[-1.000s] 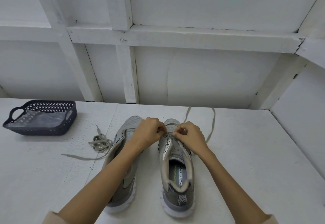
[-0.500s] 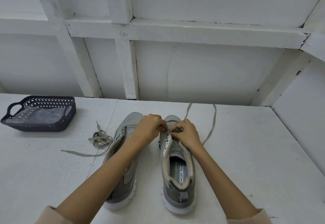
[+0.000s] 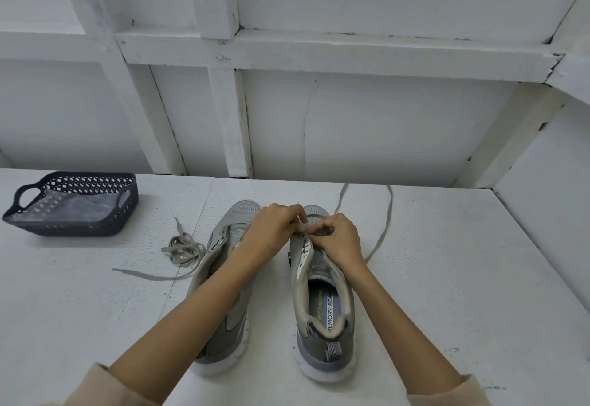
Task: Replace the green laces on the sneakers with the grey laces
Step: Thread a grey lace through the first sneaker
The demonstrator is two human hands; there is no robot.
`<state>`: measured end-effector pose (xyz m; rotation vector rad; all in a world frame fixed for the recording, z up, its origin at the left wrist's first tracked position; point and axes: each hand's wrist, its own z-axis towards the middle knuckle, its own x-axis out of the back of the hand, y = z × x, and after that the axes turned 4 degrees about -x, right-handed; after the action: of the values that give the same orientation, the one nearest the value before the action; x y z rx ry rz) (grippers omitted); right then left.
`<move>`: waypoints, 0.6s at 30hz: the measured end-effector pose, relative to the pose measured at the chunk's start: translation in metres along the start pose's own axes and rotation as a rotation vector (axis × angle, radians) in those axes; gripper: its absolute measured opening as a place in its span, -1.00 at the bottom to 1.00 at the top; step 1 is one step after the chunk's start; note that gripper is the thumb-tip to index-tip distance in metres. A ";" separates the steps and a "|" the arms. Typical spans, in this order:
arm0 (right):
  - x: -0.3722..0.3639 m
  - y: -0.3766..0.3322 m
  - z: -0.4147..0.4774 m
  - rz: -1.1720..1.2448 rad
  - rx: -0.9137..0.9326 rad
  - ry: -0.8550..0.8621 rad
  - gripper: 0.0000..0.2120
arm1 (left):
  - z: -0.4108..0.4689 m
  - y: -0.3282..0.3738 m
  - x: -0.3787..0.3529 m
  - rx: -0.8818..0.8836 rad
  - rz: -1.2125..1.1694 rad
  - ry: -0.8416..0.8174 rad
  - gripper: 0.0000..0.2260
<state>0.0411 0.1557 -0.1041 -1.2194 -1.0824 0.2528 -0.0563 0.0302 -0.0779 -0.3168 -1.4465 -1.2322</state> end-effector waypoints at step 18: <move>0.001 -0.002 -0.003 -0.075 0.045 0.020 -0.93 | -0.006 0.004 0.002 0.032 0.038 -0.020 -0.73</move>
<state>0.0431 0.1536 -0.1017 -1.1367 -1.0975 0.2055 -0.0504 0.0266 -0.0751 -0.3345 -1.4697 -1.1771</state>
